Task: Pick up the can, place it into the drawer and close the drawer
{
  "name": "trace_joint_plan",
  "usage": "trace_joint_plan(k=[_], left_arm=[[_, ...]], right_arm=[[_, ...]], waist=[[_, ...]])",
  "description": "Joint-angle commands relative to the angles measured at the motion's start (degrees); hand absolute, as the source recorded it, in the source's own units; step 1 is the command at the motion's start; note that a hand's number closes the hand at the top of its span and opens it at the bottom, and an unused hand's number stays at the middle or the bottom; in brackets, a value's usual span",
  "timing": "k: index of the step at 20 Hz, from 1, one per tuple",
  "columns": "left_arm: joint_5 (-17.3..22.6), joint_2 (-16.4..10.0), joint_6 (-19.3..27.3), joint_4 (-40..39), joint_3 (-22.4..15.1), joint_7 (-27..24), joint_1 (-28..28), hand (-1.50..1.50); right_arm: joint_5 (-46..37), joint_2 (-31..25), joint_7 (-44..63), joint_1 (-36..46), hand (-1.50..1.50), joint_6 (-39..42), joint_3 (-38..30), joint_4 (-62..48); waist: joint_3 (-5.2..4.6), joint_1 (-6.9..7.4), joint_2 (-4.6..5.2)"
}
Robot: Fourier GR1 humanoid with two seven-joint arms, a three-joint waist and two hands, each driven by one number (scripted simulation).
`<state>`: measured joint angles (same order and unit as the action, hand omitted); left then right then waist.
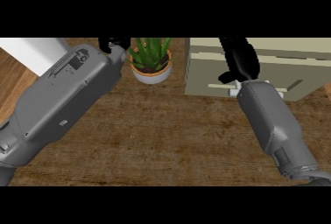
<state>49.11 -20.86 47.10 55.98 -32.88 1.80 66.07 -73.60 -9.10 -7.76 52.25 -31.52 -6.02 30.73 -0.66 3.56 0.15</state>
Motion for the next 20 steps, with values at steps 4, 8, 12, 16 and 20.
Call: trace_joint_plan(k=[4, 8, 12, 16, 20], left_arm=[[-1.2, -4.3, 0.4, 4.6, 0.6, 4.4, 0.1, -1.5], [-2.1, -3.0, 2.0, 8.1, -0.4, 4.3, -2.3, -1.5], [-2.5, -4.4, 1.4, 9.0, 0.5, 5.3, -1.8, -1.5], [-2.6, -6.6, -0.4, 10.1, 0.6, 6.8, -2.2, -1.5], [-2.5, -7.0, -0.1, 12.3, 0.6, 8.1, -2.4, -1.5]], right_arm=[[1.0, -1.3, -0.3, 6.8, -1.5, -6.2, -3.9, -9.8], [-0.8, -1.8, 2.0, 9.7, -1.5, -8.3, -4.0, -13.9], [-1.4, -3.6, 2.8, 13.6, -1.5, -7.2, -4.3, -16.2], [-0.8, -6.2, 2.2, 15.7, -1.5, -6.1, -5.3, -17.5], [-0.5, -5.8, 3.4, 18.8, -1.5, -3.9, -5.8, -18.7]], waist=[[0.81, 1.12, 1.05], [0.78, 2.21, 1.29], [0.77, 2.19, 1.45], [0.81, 2.86, 1.84], [0.8, 3.81, 1.79]])
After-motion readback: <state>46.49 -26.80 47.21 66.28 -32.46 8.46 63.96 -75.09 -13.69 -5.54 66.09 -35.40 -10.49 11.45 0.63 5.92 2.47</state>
